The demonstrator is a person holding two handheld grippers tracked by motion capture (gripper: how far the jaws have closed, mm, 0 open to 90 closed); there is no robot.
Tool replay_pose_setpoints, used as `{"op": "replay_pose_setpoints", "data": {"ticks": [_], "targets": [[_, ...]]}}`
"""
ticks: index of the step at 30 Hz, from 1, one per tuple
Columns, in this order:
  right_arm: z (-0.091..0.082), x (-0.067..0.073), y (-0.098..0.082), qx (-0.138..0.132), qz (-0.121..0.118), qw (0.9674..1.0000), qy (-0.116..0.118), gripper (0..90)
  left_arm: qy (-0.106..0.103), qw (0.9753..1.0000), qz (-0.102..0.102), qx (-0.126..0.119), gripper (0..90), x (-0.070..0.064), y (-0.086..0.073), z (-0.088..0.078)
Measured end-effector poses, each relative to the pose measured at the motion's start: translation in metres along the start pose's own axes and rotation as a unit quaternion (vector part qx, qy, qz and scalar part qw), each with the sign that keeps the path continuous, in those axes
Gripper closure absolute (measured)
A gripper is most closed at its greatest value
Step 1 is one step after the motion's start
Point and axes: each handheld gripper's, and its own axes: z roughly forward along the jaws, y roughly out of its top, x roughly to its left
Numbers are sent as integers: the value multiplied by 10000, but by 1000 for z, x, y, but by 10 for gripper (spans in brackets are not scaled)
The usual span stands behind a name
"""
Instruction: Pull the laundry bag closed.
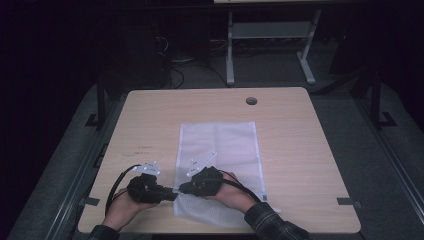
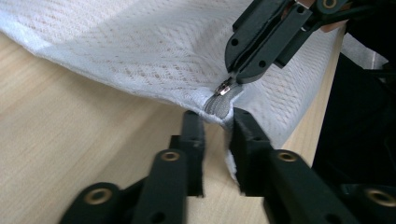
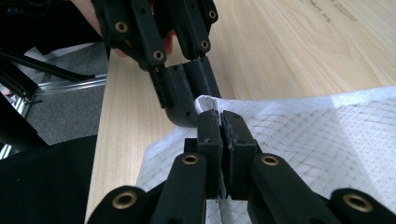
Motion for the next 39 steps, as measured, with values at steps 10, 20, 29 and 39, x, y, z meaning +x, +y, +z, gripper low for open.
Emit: {"op": "replay_pose_setpoints", "data": {"ticks": [10,20,29,39], "targets": [[-1,0,-1,45,-32,10000,-8,865,-72,9997,-224,97,884,1,2,0],[-2,-1,-3,54,-57,10000,-3,865,-27,9994,-350,18,891,2,1,-3],[-3,-1,-4,72,-92,9999,-3,865,-54,9993,-377,6,890,3,0,-4],[-6,-1,-5,50,-195,9998,24,865,-13,9994,-340,4,891,1,2,-4]]}}
